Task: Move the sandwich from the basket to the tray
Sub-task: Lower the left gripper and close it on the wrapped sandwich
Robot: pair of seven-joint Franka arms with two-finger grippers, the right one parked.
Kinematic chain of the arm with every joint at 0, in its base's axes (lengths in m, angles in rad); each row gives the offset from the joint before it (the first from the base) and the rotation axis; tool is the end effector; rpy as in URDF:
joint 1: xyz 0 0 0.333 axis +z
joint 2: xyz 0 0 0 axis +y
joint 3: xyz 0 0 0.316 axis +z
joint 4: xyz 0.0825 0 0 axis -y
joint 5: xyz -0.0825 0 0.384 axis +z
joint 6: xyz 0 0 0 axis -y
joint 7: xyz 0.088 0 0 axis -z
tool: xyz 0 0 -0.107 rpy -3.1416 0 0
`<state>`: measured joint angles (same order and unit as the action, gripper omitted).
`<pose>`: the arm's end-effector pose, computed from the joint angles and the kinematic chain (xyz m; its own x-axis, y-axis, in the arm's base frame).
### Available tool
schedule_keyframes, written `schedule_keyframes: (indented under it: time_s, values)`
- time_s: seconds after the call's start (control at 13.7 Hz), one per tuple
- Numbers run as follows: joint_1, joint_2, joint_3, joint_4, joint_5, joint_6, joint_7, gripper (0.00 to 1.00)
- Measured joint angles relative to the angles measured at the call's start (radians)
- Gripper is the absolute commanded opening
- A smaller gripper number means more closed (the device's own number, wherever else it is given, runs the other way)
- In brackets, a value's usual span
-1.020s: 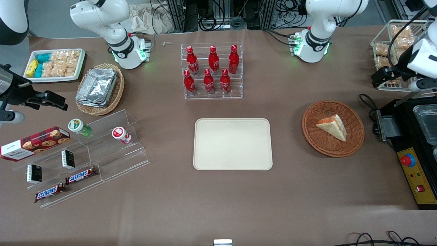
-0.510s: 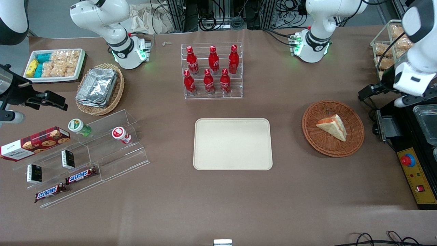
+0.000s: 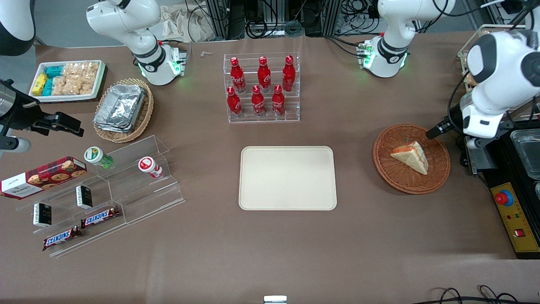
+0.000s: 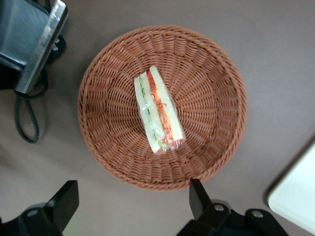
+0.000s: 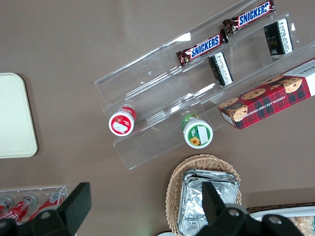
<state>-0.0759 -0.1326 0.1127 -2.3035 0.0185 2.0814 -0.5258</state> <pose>0.4813 0.0191 0.3935 0.8484 0.5236 -0.0778 0.5216 -0.8520 -0.0456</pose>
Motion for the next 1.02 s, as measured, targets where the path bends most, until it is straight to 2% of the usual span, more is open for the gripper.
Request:
schedule_keyframes:
  time_s: [0.29,0.87,0.95,1.02]
  values:
    - [0.000,0.088,-0.001,-0.081,-0.001,0.156,-0.125,1.00]
    - [-0.008,0.282,-0.017,-0.081,-0.013,0.291,-0.291,1.00]
    - [-0.009,0.300,-0.020,-0.080,-0.014,0.300,-0.293,0.98]
    - [-0.009,0.315,-0.020,-0.077,-0.015,0.309,-0.294,0.82]
